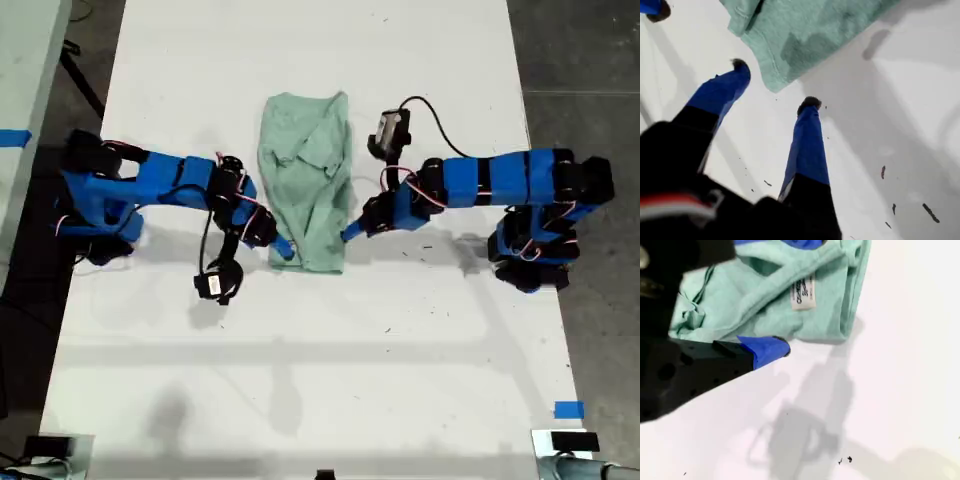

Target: Fold t-shirt

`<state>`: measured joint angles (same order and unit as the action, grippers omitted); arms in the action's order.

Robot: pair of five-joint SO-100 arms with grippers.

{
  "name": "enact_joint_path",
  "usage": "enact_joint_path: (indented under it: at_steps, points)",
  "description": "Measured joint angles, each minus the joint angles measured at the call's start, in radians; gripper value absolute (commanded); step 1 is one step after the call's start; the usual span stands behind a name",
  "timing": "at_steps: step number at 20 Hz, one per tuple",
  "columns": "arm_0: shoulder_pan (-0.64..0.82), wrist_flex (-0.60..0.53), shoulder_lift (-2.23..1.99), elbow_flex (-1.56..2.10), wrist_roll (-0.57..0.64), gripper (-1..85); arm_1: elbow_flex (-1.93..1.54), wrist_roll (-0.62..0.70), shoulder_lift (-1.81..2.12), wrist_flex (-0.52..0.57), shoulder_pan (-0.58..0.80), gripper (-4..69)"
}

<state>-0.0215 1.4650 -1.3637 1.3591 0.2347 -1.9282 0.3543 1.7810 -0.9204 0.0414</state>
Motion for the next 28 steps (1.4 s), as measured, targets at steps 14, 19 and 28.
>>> enact_joint_path:
  at_steps: [14,19,28]
  points:
    - [0.061,-0.296,0.216,0.146,-0.055,32.2,0.437,-0.035,-0.6,-0.04,-0.009,31.4]
    - [0.086,0.034,0.552,-0.342,-0.069,10.1,0.793,-0.101,-0.831,-0.249,-0.02,-1.1]
    - [0.057,0.081,0.561,-0.413,-0.11,0.0,0.864,-0.15,-0.851,-0.321,-0.072,-1.0]
